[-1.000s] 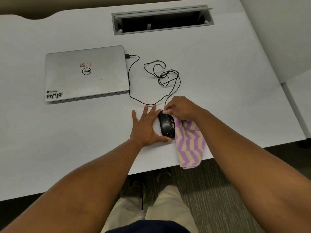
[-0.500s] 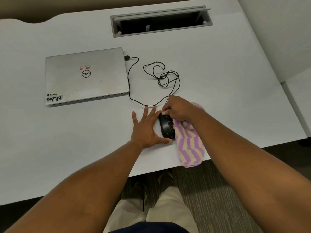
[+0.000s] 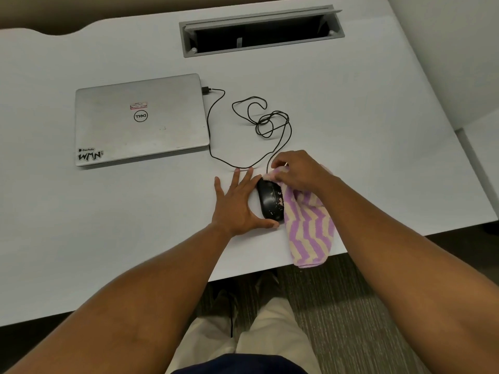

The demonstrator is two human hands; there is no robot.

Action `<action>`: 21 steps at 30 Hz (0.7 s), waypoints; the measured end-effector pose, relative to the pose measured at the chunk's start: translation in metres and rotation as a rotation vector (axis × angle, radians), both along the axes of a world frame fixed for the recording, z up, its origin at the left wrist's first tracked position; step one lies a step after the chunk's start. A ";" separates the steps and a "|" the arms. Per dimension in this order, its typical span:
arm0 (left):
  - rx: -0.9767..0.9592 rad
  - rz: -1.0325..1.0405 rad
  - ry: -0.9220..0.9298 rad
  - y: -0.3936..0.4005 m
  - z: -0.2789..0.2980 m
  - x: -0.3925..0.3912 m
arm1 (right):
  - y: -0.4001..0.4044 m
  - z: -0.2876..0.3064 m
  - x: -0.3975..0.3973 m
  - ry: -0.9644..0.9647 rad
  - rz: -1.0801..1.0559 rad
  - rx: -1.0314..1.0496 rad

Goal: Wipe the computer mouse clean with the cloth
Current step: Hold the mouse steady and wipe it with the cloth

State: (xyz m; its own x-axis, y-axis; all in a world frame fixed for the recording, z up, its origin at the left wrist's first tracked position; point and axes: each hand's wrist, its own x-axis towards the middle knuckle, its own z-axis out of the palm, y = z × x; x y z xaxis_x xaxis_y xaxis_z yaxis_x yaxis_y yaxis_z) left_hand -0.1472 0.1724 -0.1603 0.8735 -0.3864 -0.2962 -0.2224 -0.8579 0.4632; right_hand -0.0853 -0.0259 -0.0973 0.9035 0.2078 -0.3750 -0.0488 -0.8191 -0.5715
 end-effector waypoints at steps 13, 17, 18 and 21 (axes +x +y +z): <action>0.037 -0.009 0.005 -0.001 0.002 0.000 | -0.023 -0.001 -0.010 0.097 0.081 0.076; 0.034 -0.010 0.003 -0.001 0.002 0.000 | -0.019 -0.005 -0.009 0.007 0.049 0.058; 0.031 -0.010 0.001 0.000 0.003 0.000 | -0.017 -0.007 -0.010 0.014 0.058 0.047; 0.019 -0.004 0.000 0.000 0.003 0.000 | -0.018 -0.011 -0.015 0.078 0.083 0.045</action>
State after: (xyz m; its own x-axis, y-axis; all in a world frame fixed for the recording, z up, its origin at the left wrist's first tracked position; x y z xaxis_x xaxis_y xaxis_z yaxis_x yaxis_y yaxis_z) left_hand -0.1476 0.1721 -0.1577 0.8719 -0.3842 -0.3038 -0.2256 -0.8656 0.4471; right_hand -0.0999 -0.0437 -0.1078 0.8508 0.2991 -0.4321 -0.0277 -0.7955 -0.6053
